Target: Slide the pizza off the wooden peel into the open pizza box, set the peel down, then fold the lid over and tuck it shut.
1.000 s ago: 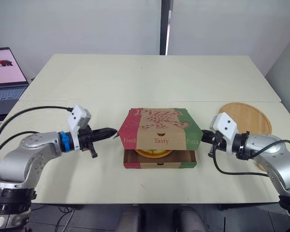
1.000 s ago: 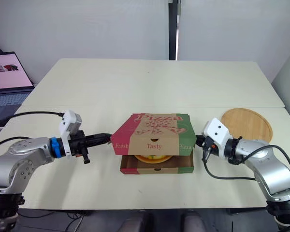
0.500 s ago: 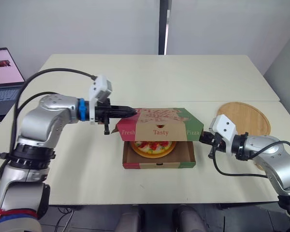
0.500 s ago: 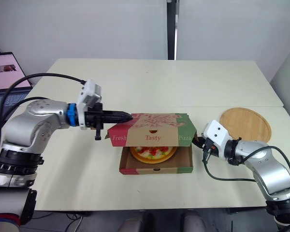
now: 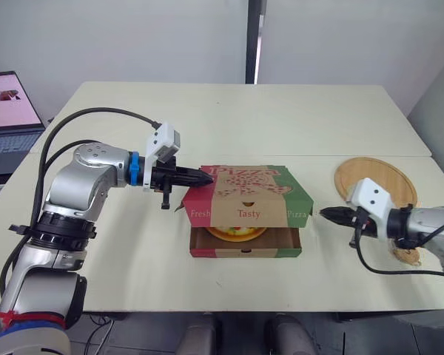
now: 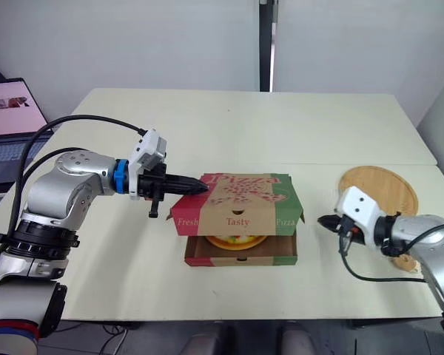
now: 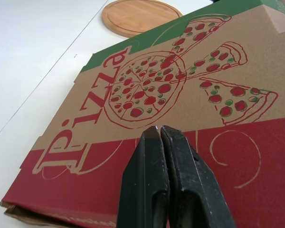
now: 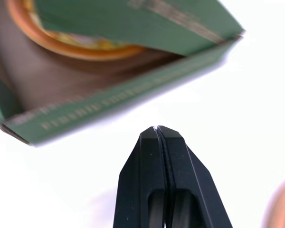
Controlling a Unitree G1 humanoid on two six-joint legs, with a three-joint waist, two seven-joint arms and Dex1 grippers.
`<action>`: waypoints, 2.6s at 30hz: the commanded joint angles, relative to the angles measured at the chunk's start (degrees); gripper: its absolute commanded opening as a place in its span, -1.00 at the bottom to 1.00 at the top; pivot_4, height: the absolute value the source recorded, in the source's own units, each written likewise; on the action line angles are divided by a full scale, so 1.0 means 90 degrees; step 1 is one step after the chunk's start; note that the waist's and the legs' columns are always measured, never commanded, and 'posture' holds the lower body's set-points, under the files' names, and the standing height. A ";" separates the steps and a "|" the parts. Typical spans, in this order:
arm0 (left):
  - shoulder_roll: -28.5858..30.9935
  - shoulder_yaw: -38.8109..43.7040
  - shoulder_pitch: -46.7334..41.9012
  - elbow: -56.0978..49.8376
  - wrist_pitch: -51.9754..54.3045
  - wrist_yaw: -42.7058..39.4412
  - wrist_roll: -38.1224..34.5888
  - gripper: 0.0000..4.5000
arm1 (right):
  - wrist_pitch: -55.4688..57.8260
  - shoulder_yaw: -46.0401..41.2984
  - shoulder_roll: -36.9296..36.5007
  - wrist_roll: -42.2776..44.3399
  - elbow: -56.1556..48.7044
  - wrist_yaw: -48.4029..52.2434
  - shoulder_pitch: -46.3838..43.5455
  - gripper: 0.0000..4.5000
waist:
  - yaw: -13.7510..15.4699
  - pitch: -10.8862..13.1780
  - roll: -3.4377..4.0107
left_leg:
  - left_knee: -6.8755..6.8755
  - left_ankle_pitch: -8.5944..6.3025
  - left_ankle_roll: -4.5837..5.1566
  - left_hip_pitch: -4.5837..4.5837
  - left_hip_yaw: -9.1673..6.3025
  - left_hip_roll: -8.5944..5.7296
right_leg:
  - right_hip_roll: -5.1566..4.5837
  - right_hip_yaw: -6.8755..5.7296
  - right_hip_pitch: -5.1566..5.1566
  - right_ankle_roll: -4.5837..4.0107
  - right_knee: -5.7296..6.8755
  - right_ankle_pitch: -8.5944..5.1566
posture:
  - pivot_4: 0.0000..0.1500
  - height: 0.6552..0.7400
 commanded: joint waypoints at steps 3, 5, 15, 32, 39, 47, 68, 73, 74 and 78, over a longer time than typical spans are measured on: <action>-0.0031 -0.0124 0.0078 -0.0189 -0.0265 -0.0184 0.0213 -0.98 | -0.0020 -0.0274 0.0048 0.0173 -0.0151 -0.0061 -0.0481 -1.00 | -0.0025 0.0000 0.0000 | -0.0001 0.0000 0.0000 0.0001 0.0001 0.0002 | 0.0001 0.0001 -0.0001 0.0000 0.0000 0.0000 | 1.00 0.72; -0.0056 -0.0145 0.0122 -0.0212 -0.0293 -0.0202 0.0238 -0.98 | -0.0016 -0.0177 0.0154 0.0197 -0.0194 -0.0089 -0.0638 -1.00 | -0.0019 0.0000 0.0000 | -0.0001 0.0000 0.0000 0.0001 0.0000 0.0002 | 0.0001 0.0000 -0.0001 0.0000 0.0001 0.0000 | 1.00 0.72; -0.0071 -0.0144 0.0254 -0.0293 -0.0416 -0.0294 0.0355 -0.98 | 0.0686 0.0563 0.0421 0.0791 -0.1143 0.0115 -0.0699 -1.00 | 0.0005 0.0000 0.0000 | 0.0002 0.0000 0.0000 -0.0002 -0.0002 0.0001 | -0.0001 0.0000 0.0000 0.0000 0.0000 0.0000 | 1.00 0.72; -0.0133 -0.0159 0.0415 -0.0294 -0.0671 -0.0397 0.0551 -0.98 | 0.0629 0.0768 0.0567 0.0728 -0.1392 -0.0019 -0.0440 -1.00 | -0.0008 0.0000 0.0000 | 0.0002 0.0000 -0.0001 0.0000 -0.0002 0.0002 | 0.0000 0.0000 -0.0002 0.0000 0.0002 0.0000 | 1.00 0.72; -0.0187 -0.0107 0.0415 -0.0244 -0.0687 -0.0370 0.0546 -0.98 | 0.0376 0.0991 0.0463 0.0096 -0.1163 -0.0256 -0.0168 -1.00 | -0.0003 0.0000 -0.0001 | 0.0003 0.0001 -0.0001 0.0000 -0.0002 0.0001 | 0.0000 0.0000 -0.0002 0.0000 0.0002 0.0000 | 1.00 0.72; -0.0193 -0.0084 0.0364 -0.0193 -0.0695 -0.0363 0.0532 -0.98 | 0.0436 0.0734 0.0683 0.0615 -0.1367 -0.0112 0.0032 -1.00 | -0.0006 0.0000 -0.0001 | 0.0003 0.0001 -0.0001 0.0000 -0.0002 0.0002 | 0.0001 -0.0001 0.0000 0.0000 0.0002 0.0000 | 1.00 0.72; -0.0168 -0.0299 0.0501 -0.0285 -0.0869 -0.0362 0.0815 -0.98 | 0.0695 0.0768 0.0505 0.0716 -0.1618 -0.0237 0.0404 -1.00 | -0.0004 0.0000 -0.0001 | 0.0005 0.0001 -0.0001 0.0001 -0.0002 0.0000 | 0.0001 -0.0001 0.0000 0.0000 0.0004 0.0000 | 1.00 0.72; -0.0138 -0.0407 0.0552 -0.0270 -0.1020 -0.0389 0.0972 -0.98 | 0.0501 0.0368 0.0275 0.0735 -0.1574 -0.0051 0.0645 -1.00 | 0.0006 0.0000 -0.0001 | 0.0006 0.0000 0.0000 0.0001 -0.0002 0.0000 | 0.0000 -0.0001 0.0003 0.0000 0.0003 0.0000 | 1.00 0.72; -0.0137 -0.0410 0.0556 -0.0265 -0.1024 -0.0395 0.0983 -0.98 | 0.0416 0.0251 0.0245 0.0713 -0.1537 -0.0045 0.0692 -1.00 | 0.0005 0.0000 -0.0001 | 0.0006 0.0000 0.0000 0.0001 -0.0003 0.0000 | 0.0000 -0.0002 0.0003 0.0000 0.0003 0.0000 | 1.00 0.72; -0.0183 -0.0372 0.0541 -0.0246 -0.1023 -0.0363 0.0984 -0.98 | 0.0204 -0.0368 -0.0031 0.0741 -0.1428 0.0139 0.0960 -1.00 | 0.0007 0.0000 -0.0001 | 0.0006 0.0000 0.0000 0.0002 -0.0002 0.0000 | 0.0001 -0.0002 0.0005 0.0000 0.0004 0.0000 | 1.00 0.72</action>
